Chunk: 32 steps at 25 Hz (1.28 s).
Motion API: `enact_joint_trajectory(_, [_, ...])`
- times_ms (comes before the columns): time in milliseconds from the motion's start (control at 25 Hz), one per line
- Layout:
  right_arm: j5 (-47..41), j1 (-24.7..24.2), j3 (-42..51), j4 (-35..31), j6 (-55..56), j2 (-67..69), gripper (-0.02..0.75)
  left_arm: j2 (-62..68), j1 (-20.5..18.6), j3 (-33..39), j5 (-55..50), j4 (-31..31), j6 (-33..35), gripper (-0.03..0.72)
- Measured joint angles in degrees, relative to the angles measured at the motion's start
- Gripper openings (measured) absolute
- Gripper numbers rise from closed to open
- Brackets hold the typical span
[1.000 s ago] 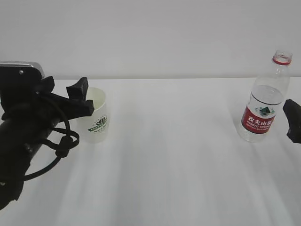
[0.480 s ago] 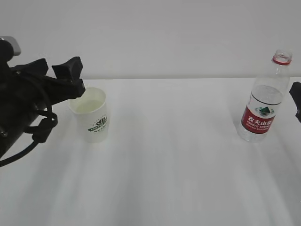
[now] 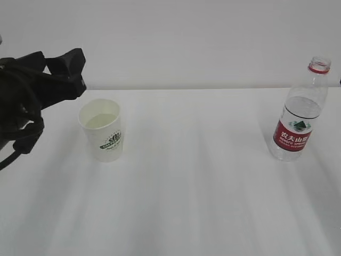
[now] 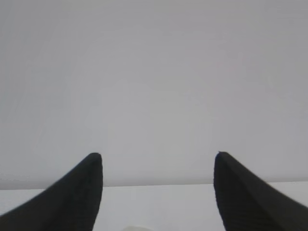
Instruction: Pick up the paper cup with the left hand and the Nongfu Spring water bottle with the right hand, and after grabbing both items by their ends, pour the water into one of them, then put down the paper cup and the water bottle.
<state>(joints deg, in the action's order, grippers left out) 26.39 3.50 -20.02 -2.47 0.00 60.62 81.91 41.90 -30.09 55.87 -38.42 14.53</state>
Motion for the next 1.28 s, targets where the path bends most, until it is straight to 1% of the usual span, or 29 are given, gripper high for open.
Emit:
enact_joint_trajectory(120, [-2.7, 0.0, -1.5, 0.0, -0.4, -1.6, 0.593, -0.9, 0.0, 0.0, 0.0, 0.0, 1.5, 0.522])
enact_joint_trajectory(320, [-7.0, 0.0, -4.0, 0.0, -0.6, -2.9, 0.592, -2.9, 0.0, -0.1, -1.8, 0.1, 1.9, 0.517])
enact_joint_trajectory(400, [-9.6, 0.0, -5.6, 0.0, -0.6, -2.9, 0.592, -3.4, -0.4, -1.1, -5.2, 0.6, 1.9, 0.517])
enact_joint_trajectory(560, [-13.8, 0.0, -8.0, 0.0, -0.7, -2.9, 0.592, -4.1, -2.1, -4.6, -13.2, 4.1, 1.9, 0.516])
enact_joint_trajectory(680, [-16.2, 0.0, -9.3, 0.0, -0.7, -3.4, 0.592, -4.5, -2.9, -7.6, -18.7, 5.6, 1.9, 0.516])
enact_joint_trajectory(1000, [-23.1, 0.0, -12.3, 1.8, -0.8, -9.6, 0.592, -5.1, -5.1, -12.8, -30.3, 6.5, 1.9, 0.514])
enact_joint_trajectory(1280, [-31.0, 0.0, -15.4, 1.9, -0.8, -13.7, 0.592, -7.4, -5.8, -13.4, -34.3, 8.3, 1.9, 0.499])
